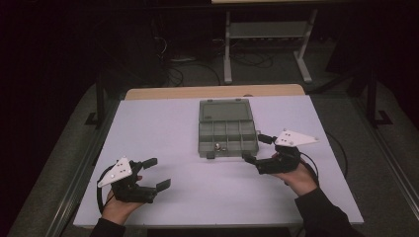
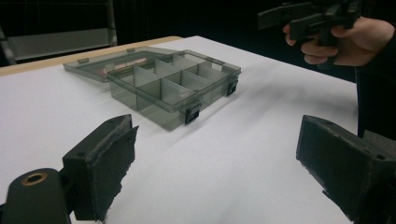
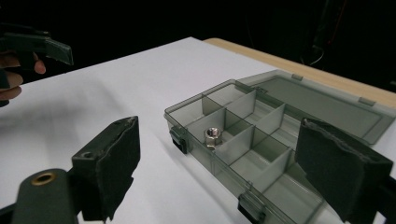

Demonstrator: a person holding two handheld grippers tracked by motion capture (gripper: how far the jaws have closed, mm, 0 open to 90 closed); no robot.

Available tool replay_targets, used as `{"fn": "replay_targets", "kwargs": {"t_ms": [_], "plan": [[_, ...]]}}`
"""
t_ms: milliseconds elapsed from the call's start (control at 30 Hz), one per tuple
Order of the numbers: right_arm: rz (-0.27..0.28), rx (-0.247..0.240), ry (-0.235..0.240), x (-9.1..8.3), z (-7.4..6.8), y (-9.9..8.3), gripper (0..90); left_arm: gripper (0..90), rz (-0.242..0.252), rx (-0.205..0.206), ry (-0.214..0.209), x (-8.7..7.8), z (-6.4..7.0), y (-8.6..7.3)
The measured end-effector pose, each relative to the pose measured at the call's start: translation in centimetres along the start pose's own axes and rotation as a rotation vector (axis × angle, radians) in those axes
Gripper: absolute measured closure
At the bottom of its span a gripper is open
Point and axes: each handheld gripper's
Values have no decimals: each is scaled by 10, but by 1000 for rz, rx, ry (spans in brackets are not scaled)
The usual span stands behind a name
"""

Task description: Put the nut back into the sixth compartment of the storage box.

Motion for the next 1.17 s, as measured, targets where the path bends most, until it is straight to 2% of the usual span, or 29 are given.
{"fn": "replay_targets", "kwargs": {"t_ms": [267,367,467,700,733,867,1167], "plan": [[37,6,-20,-23,-1,-16,116,107,0,3,-4,1,1,-1],[51,19,-27,-33,-1,-24,106,107,-7,-12,-8,2,3,-1],[93,38,-40,-46,-2,-34,85,107,-11,3,-14,2,3,-1],[132,59,-76,-63,-1,-47,67,107,0,-1,-19,1,3,-1],[146,78,-84,-68,1,-49,64,107,1,-3,-20,2,4,-1],[151,82,-95,-72,3,-53,64,107,1,6,-19,1,5,-1],[149,74,-87,-71,3,-53,64,107,10,5,-19,0,4,-1]]}}
Point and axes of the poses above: each handheld gripper's, and its own axes: x roughly forward along the jaws, y roughly out of its top, z roughly to its right, and after that the axes turned 7 degrees about -z, right-handed
